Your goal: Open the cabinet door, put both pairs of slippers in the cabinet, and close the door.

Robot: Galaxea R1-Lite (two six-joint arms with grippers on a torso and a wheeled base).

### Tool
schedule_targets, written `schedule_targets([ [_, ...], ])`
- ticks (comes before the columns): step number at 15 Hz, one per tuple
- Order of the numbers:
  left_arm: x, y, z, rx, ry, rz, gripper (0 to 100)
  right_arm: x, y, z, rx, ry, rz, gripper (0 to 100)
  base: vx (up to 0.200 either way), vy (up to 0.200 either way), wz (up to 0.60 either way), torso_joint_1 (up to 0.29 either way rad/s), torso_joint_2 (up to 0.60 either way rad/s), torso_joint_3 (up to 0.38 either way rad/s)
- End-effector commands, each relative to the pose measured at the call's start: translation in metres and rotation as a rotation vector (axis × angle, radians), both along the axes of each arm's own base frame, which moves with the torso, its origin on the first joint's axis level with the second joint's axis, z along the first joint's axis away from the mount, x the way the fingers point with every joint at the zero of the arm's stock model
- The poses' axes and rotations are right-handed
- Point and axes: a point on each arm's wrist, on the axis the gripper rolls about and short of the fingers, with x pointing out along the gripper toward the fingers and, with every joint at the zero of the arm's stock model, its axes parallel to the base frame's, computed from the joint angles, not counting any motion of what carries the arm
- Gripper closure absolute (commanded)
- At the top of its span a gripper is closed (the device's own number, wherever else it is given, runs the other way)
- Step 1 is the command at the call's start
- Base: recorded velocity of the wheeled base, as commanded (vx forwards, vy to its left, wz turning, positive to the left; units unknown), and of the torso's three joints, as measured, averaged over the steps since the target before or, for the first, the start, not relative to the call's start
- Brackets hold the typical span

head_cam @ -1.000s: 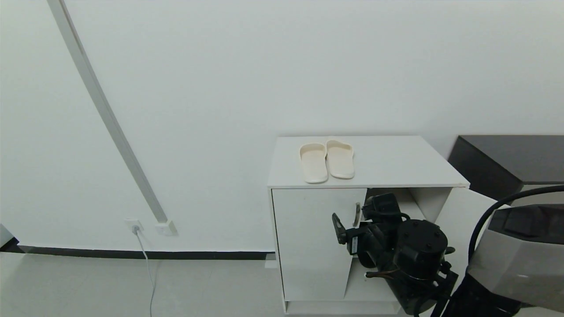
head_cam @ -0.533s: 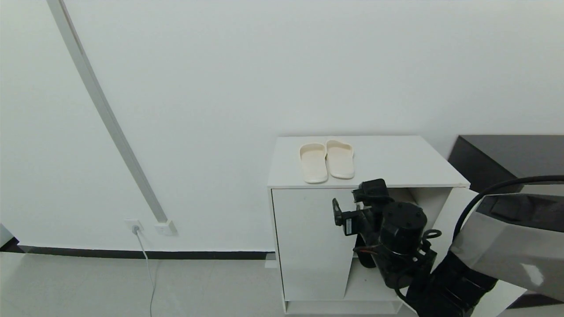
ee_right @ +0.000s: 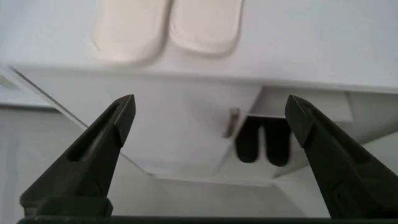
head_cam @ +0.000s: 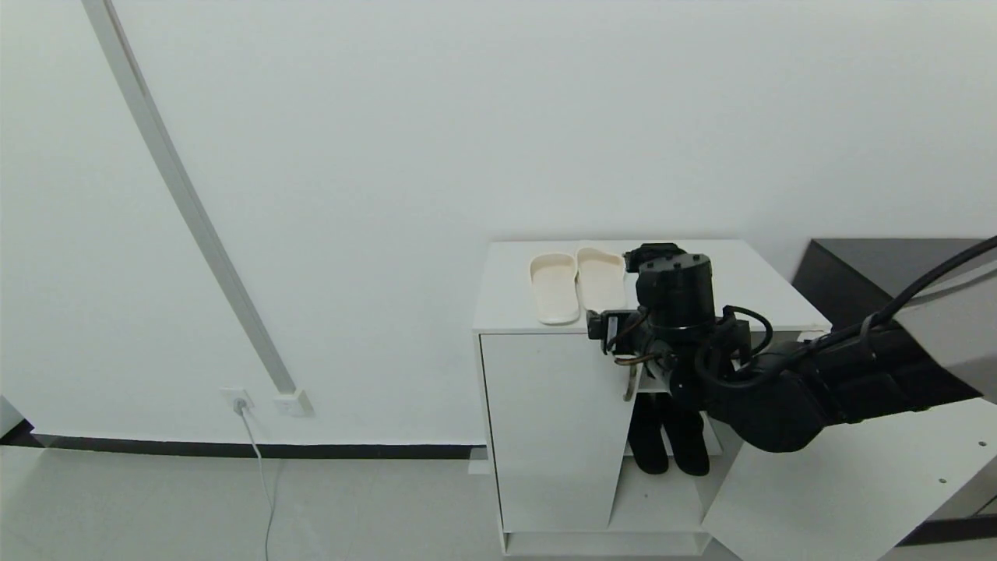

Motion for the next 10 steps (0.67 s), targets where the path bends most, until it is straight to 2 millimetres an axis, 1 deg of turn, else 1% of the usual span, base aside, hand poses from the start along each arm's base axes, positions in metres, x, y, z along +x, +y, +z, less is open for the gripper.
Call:
schedule_targets([
  [1, 0.000, 0.000, 0.000, 0.002, 0.001, 0.000, 100, -0.007, 0.000, 0.021, 0.043, -0.043, 0.016, 0, 0.000, 0.000, 0.00, 0.000, 0.00, 0.000],
  [2, 0.000, 0.000, 0.000, 0.000, 0.001, 0.000, 100, -0.008, 0.001, 0.019, 0.039, -0.038, 0.020, 0, 0.000, 0.000, 0.00, 0.000, 0.00, 0.000],
  [5, 0.000, 0.000, 0.000, 0.000, 0.001, -0.002, 100, -0.011, 0.005, 0.018, 0.039, -0.032, 0.043, 0, 0.200, 0.000, 0.00, -0.002, 0.00, 0.006],
  [9, 0.000, 0.000, 0.000, 0.000, 0.001, -0.002, 100, -0.017, 0.009, 0.003, 0.035, -0.008, 0.103, 0, 0.200, 0.000, 0.00, 0.006, 0.00, -0.001],
  [10, 0.000, 0.000, 0.000, 0.000, 0.001, -0.002, 100, -0.017, 0.012, -0.004, 0.026, 0.002, 0.111, 0, 0.200, 0.000, 0.00, 0.002, 0.00, 0.002],
])
